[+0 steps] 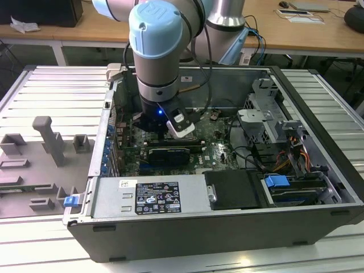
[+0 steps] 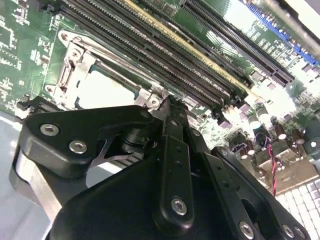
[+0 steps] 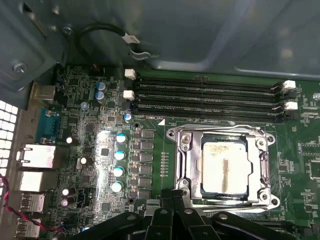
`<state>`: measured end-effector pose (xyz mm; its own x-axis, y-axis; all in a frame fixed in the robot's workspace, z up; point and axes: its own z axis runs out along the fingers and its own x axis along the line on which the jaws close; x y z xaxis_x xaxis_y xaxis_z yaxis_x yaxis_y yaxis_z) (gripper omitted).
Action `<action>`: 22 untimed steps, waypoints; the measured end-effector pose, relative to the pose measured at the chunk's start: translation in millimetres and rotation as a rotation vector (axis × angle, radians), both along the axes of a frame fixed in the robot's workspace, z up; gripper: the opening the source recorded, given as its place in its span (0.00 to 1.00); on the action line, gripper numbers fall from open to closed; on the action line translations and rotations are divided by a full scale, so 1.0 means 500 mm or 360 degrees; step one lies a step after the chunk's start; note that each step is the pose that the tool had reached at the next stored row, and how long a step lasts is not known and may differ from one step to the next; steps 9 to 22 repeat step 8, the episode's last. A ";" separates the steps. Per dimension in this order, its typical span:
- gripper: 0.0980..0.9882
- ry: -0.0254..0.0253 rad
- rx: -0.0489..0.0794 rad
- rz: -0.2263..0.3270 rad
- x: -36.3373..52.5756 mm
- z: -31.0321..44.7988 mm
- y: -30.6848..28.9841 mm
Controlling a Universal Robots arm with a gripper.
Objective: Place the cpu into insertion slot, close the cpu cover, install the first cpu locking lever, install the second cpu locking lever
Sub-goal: 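Install the second cpu locking lever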
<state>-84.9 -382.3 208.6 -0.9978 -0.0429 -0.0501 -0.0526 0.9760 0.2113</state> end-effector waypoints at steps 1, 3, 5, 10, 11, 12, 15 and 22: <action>0.01 0.00000 0.0000 0.0000 0.000 0.005 0.000; 0.01 0.00000 0.0000 0.0000 0.000 0.013 0.001; 0.01 -0.00002 0.0000 0.0000 0.000 0.013 0.001; 0.01 0.00000 0.0000 0.0000 0.000 0.014 0.001; 0.01 0.00000 0.0000 0.0000 0.000 0.014 0.001; 0.01 0.00000 0.0000 0.0000 0.000 0.014 0.001; 0.01 0.00000 0.0000 0.0000 0.000 0.014 0.001; 0.01 0.00000 0.0000 0.0000 0.000 0.014 0.001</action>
